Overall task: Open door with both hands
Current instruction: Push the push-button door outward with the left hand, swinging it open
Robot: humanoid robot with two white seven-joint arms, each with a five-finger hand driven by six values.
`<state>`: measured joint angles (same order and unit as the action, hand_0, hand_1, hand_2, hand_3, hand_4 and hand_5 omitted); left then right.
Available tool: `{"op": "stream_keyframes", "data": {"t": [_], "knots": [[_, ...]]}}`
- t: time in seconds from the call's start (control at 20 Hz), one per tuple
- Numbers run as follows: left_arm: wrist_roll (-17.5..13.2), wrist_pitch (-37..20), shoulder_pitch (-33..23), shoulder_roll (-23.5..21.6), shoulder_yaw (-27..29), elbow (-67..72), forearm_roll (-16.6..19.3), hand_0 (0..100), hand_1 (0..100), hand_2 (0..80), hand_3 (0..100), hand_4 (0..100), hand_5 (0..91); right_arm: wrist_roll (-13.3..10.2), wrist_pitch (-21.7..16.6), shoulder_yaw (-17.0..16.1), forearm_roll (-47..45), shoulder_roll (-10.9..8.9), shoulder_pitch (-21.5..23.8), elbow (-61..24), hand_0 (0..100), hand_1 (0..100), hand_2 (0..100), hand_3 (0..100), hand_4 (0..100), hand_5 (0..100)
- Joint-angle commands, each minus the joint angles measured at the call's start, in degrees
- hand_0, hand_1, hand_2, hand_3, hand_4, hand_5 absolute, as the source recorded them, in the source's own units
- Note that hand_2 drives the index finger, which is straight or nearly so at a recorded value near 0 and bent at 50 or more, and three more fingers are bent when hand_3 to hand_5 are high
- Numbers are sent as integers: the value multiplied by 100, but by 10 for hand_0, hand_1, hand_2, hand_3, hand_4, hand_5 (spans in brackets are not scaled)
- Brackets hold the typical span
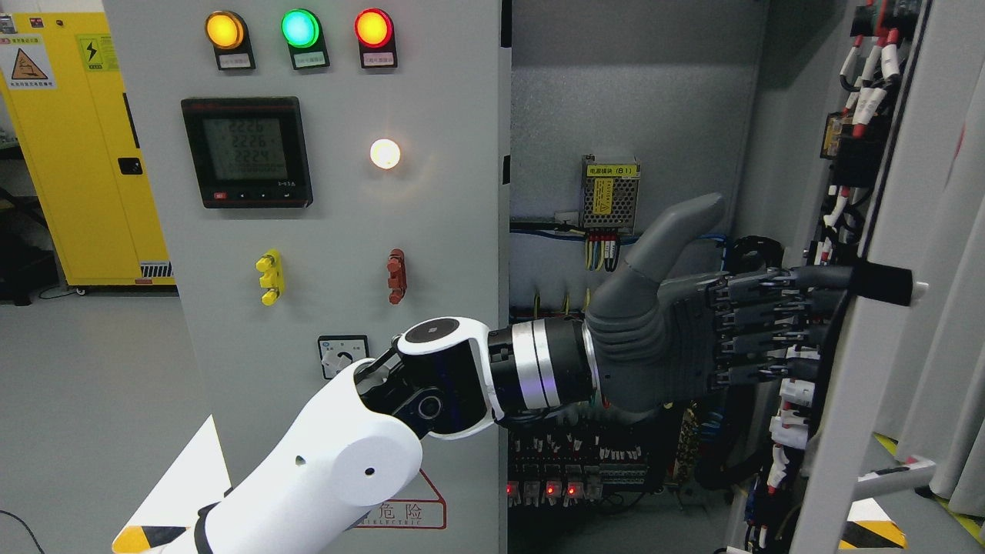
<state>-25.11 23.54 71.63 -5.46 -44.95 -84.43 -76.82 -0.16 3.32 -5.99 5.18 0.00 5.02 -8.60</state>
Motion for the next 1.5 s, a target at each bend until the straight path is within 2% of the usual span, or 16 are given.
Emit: {"op": "stream_keyframes", "data": {"t": [0.0, 0.15, 0.25, 0.45, 0.65, 0.8, 1.0, 1.3, 1.45], "knots": [[58, 2, -17, 510, -32, -92, 35, 0, 0, 0, 0, 0, 0, -1, -7, 2, 1, 114, 7, -1, 214, 144, 0, 0, 0, 0], [584, 2, -35, 695, -67, -100, 202, 0, 0, 0, 0, 0, 0, 7, 2, 2, 1, 105, 8, -1, 214, 144, 0, 0, 0, 0], [718, -7, -35, 730, -76, -100, 203, 0, 0, 0, 0, 0, 0, -1, 2, 2, -8, 105, -1, -1, 214, 143, 0, 0, 0, 0], [744, -16, -44, 880, -145, -197, 220, 0, 0, 0, 0, 0, 0, 7, -7, 2, 1, 105, -1, -10, 214, 143, 0, 0, 0, 0], [1025, -25, -53, 959, -181, -329, 220, 0, 0, 0, 0, 0, 0, -1, -7, 10, -8, 88, -1, -1, 214, 143, 0, 0, 0, 0], [1096, -25, -53, 1012, -190, -338, 229, 0, 0, 0, 0, 0, 0, 8, -7, 2, -8, 97, 7, -1, 214, 143, 0, 0, 0, 0], [1342, -42, -70, 1248, -233, -311, 685, 0, 0, 0, 0, 0, 0, -1, 2, 2, -8, 97, 16, -1, 214, 144, 0, 0, 0, 0], [1342, -95, -70, 1565, -427, -171, 800, 0, 0, 0, 0, 0, 0, -1, 2, 2, -8, 96, 16, -1, 214, 144, 0, 0, 0, 0], [1342, -130, -70, 1574, -558, -145, 809, 0, 0, 0, 0, 0, 0, -1, 2, 2, -8, 97, 16, -1, 214, 144, 0, 0, 0, 0]]}}
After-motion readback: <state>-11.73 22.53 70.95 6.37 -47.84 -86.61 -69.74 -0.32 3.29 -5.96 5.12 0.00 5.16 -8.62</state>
